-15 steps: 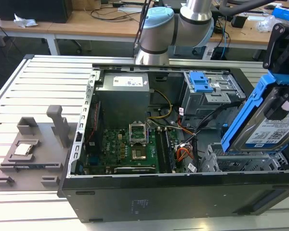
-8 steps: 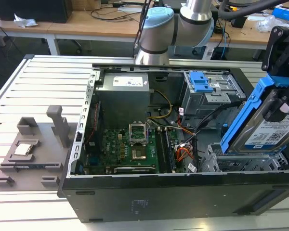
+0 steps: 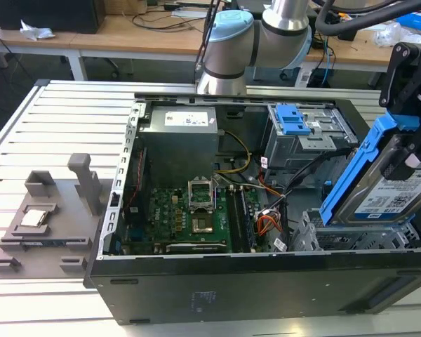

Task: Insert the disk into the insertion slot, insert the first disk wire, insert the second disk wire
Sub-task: 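Insert the disk into the insertion slot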

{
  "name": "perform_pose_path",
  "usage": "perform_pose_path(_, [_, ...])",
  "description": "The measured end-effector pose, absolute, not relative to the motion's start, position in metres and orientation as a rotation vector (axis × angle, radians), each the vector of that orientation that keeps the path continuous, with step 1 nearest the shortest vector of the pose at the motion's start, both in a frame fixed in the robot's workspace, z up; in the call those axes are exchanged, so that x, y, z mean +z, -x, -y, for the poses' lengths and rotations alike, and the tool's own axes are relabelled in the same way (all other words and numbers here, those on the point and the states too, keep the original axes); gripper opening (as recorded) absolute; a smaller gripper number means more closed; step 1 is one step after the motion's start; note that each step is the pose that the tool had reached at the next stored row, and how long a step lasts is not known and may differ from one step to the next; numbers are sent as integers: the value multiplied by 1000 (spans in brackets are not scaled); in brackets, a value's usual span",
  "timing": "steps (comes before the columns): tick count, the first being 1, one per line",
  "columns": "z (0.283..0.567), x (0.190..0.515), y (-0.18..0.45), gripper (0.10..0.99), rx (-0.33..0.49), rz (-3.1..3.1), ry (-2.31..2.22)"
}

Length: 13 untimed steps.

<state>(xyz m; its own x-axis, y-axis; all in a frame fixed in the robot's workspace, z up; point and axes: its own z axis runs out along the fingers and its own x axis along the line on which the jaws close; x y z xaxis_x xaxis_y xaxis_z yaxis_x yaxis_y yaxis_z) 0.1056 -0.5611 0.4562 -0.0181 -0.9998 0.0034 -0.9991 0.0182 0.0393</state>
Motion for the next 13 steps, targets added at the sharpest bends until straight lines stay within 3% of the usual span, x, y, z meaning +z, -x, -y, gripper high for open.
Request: perform_pose_path(13, [561, 449, -106, 365, -40, 2220, -2180])
